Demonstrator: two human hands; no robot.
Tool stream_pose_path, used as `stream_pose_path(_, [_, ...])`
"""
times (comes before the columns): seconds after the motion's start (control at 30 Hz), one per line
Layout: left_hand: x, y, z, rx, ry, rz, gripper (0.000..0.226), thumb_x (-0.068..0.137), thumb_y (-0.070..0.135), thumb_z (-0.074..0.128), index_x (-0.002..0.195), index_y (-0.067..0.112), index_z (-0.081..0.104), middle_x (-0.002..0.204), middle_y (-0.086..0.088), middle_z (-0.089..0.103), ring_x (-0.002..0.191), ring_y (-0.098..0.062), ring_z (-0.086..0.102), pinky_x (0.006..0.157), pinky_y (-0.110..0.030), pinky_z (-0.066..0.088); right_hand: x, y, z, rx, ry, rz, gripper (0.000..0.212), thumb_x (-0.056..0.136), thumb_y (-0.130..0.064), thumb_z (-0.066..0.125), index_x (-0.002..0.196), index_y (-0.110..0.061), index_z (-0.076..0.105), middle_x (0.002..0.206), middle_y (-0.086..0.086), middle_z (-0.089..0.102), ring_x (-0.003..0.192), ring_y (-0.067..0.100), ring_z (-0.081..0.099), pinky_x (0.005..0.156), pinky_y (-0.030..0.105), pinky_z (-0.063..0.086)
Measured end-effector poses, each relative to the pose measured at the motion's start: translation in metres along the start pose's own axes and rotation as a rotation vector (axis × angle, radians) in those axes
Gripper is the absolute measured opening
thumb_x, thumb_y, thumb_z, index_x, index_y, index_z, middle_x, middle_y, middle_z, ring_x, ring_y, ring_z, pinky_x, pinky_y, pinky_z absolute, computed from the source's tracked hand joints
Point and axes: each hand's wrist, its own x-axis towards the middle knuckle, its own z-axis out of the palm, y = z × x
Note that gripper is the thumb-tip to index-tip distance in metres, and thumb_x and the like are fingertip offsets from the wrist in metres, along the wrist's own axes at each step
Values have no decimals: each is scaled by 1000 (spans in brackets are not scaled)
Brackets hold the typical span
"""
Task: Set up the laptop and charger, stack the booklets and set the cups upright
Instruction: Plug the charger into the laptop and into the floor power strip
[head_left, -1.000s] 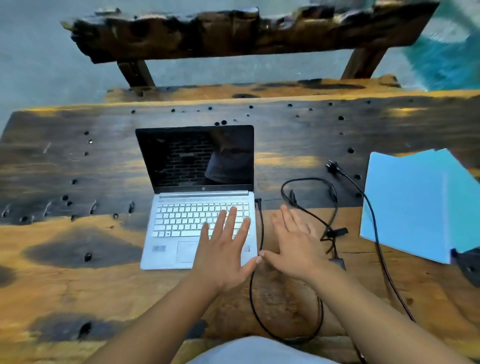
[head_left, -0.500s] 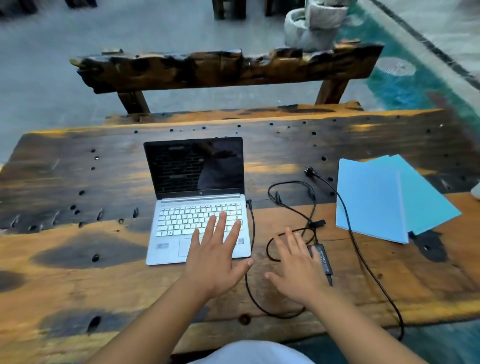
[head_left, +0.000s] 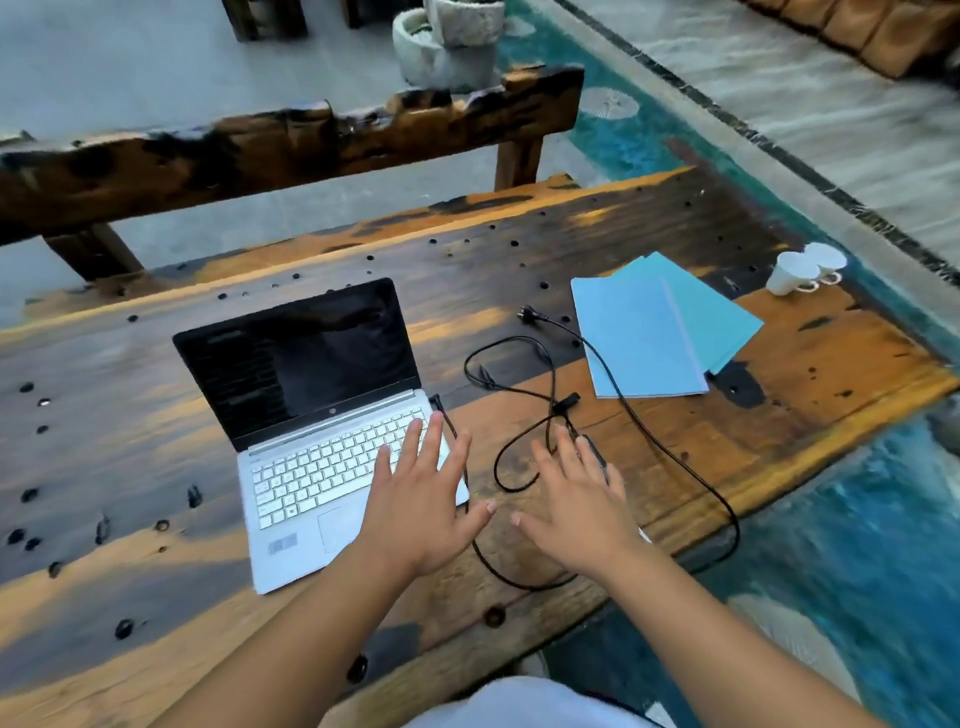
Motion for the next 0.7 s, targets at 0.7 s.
stream_pose_path(0.7, [133,89,-7,-4,-62,37,92,77,84,8,155,35,0,166,-3,-5,152,-26,-5,119,-55,11,77,128,-45,69,-45,41,87,87,-62,49,155,-28,7,166,2,-7,152,21,-3,120,46,12])
